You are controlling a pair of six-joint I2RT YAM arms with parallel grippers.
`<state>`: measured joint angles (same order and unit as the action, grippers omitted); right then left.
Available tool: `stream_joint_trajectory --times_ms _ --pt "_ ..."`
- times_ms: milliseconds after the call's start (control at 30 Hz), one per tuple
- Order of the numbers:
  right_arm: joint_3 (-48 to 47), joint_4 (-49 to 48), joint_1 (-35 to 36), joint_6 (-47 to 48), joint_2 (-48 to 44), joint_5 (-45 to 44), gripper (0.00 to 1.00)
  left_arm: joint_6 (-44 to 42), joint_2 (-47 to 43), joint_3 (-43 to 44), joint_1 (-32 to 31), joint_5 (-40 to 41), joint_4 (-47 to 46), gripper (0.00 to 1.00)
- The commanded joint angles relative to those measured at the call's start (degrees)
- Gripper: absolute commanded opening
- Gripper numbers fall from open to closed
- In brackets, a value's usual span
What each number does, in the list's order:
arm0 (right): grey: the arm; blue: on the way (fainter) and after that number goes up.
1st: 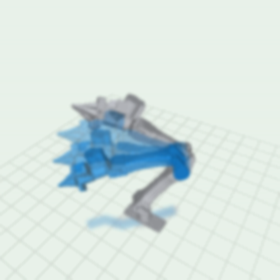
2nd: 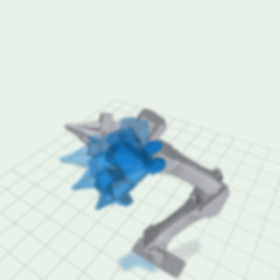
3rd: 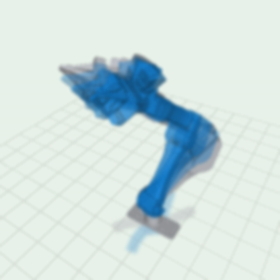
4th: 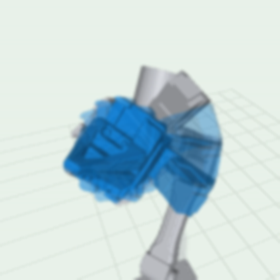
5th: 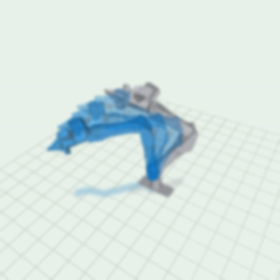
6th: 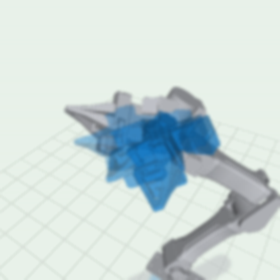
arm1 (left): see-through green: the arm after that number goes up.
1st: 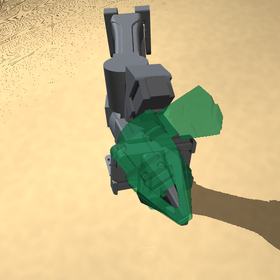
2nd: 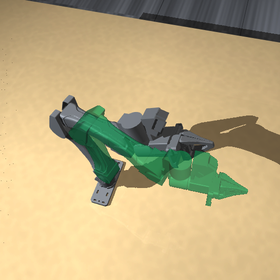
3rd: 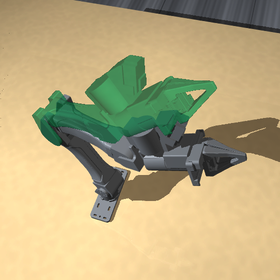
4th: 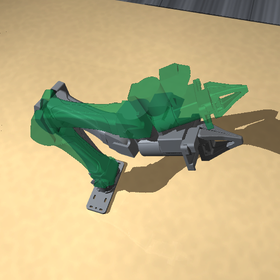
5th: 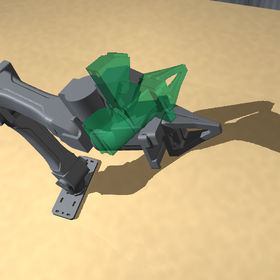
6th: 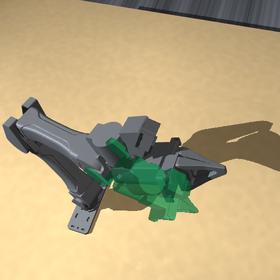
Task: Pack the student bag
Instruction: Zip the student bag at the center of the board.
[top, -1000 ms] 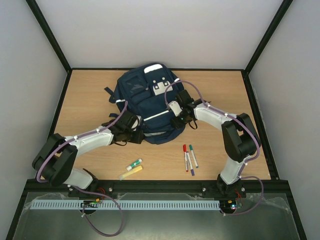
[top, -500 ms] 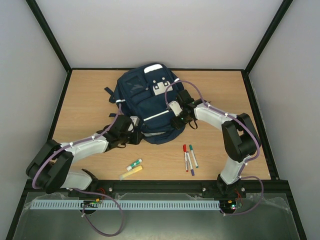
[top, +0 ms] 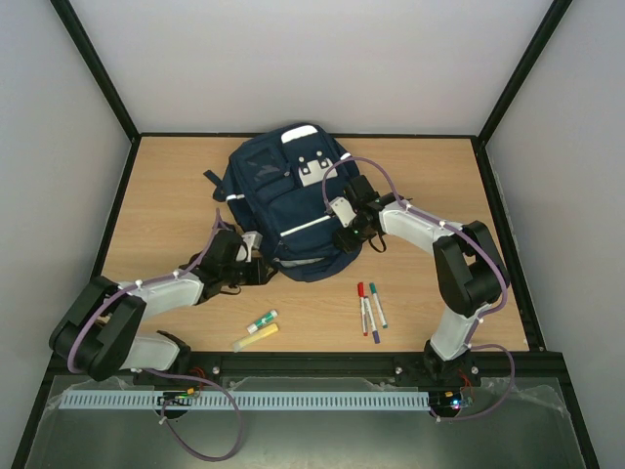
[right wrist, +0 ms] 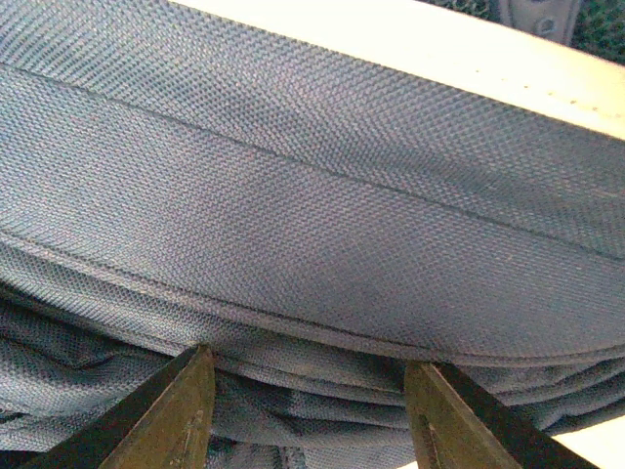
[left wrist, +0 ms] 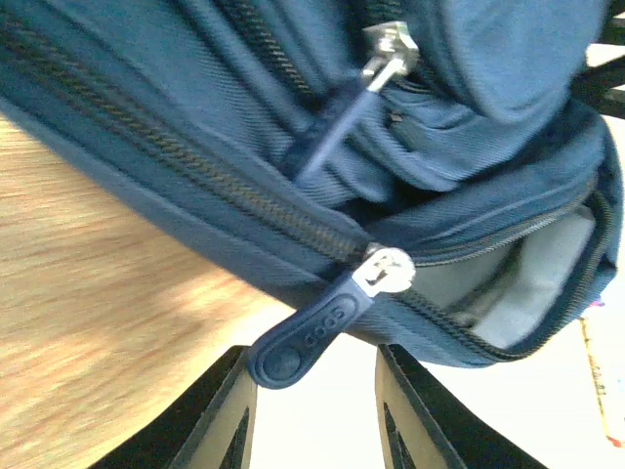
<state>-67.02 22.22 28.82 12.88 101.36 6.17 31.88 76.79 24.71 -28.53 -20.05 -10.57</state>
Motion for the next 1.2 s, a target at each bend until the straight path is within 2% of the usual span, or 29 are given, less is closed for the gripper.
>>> stream_joint_trajectory --times_ms 0,433,567,767,867,1167 --pt "-0.5 1.6 -0.3 0.3 1.0 1.1 0.54 0.5 -0.2 -0.5 0.2 -6.1 -6.8 0.35" --pt "-0.5 1.7 -0.3 0.2 1.2 1.3 0.54 0.1 -0.1 0.5 1.2 -6.2 -7.0 0.29" --pt "-0.6 1.7 -0.2 0.2 1.2 1.4 0.54 0.4 0.7 0.5 1.3 -6.0 -6.9 0.23" --pt "-0.6 1.7 -0.3 0.2 1.3 1.4 0.54 0.9 -0.6 0.7 1.4 -3.9 -3.6 0.07" --pt "-0.6 1.8 -0.3 0.2 1.5 1.6 0.54 1.0 -2.9 1.2 1.3 -2.1 0.9 0.02" --pt "-0.6 1.7 -0.3 -0.2 -1.3 4.3 0.54 -5.4 -7.3 10.7 -1.4 4.7 24.3 0.02"
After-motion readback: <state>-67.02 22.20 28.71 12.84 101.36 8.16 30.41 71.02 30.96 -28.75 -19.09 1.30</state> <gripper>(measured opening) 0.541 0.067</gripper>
